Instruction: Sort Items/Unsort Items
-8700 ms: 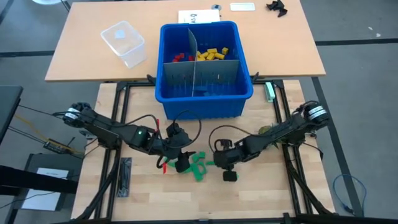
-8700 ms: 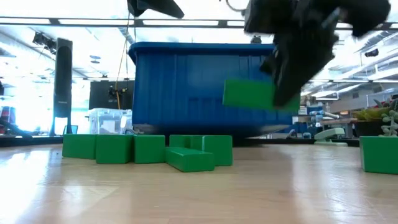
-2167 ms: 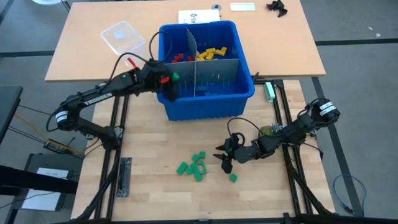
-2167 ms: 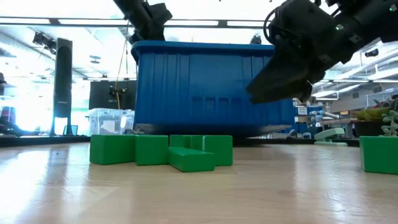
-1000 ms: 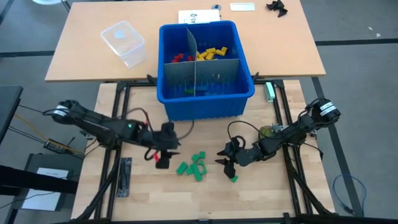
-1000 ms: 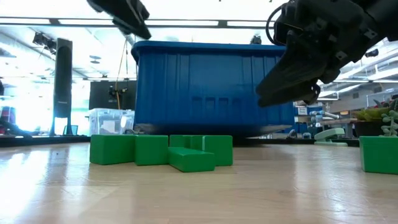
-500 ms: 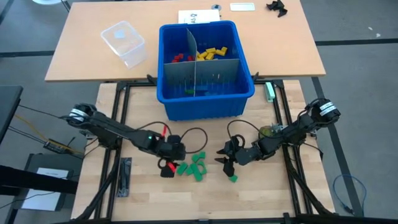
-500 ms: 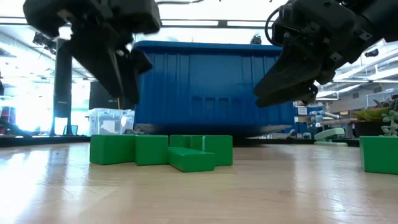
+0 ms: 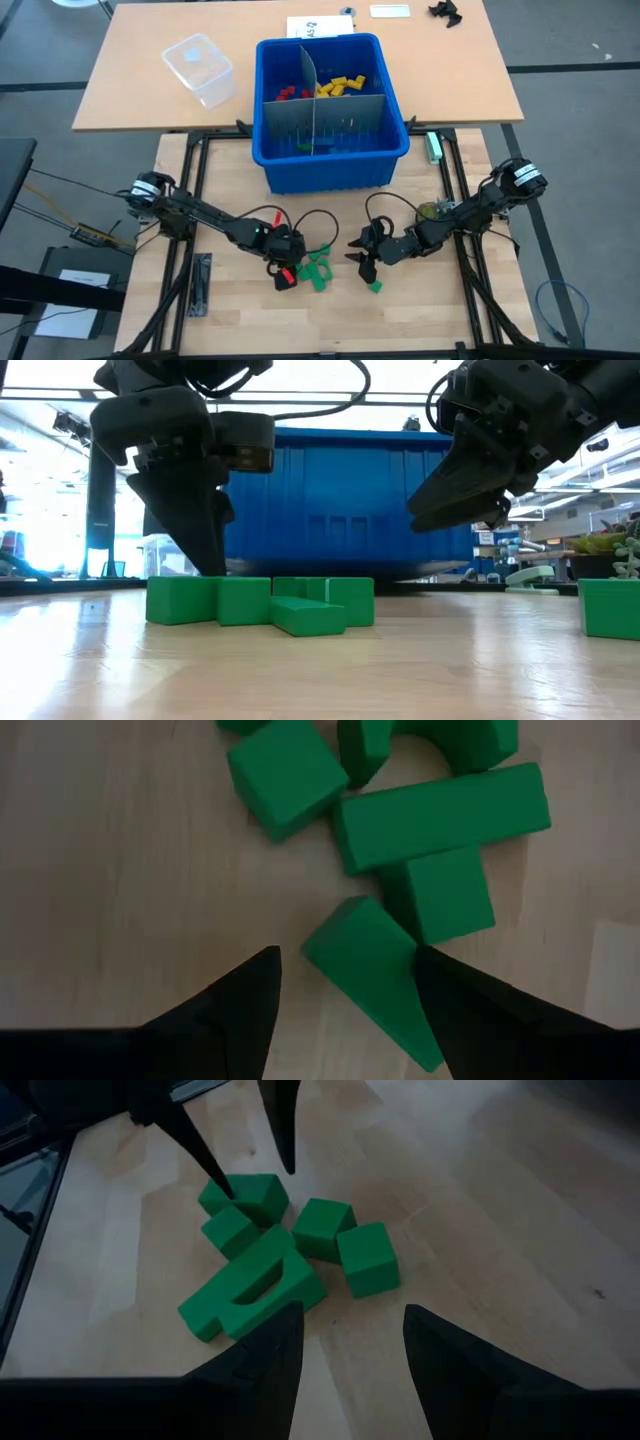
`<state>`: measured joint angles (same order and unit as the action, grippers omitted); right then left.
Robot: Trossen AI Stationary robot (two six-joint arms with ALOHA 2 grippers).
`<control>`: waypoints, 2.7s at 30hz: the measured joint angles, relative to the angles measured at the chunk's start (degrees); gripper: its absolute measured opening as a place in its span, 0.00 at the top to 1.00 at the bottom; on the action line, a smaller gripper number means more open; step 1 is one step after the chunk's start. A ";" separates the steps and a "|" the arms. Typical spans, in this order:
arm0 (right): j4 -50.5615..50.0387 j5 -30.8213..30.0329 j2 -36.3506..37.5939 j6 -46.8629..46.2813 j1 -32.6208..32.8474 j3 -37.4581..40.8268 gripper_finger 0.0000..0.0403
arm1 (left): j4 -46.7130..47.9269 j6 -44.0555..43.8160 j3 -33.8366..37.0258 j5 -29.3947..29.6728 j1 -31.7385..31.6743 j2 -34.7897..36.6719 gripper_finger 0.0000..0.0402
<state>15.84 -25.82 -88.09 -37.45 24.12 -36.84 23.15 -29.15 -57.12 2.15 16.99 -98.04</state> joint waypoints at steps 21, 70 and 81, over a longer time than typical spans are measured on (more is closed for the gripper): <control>-0.18 0.02 0.00 -1.75 0.69 0.00 0.57 | 28.16 -10.72 -6.50 13.88 0.41 2.28 0.47; -0.84 -0.05 -0.02 -1.94 1.75 0.00 0.57 | 25.68 -0.48 -6.32 12.55 0.26 4.94 0.65; -1.16 -0.07 -0.02 -1.94 1.90 0.00 0.57 | 28.62 18.49 -28.30 34.23 -3.94 10.84 0.65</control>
<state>14.67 -25.89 -88.12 -39.40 26.02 -36.84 51.76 -10.67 -85.43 36.38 13.05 -87.20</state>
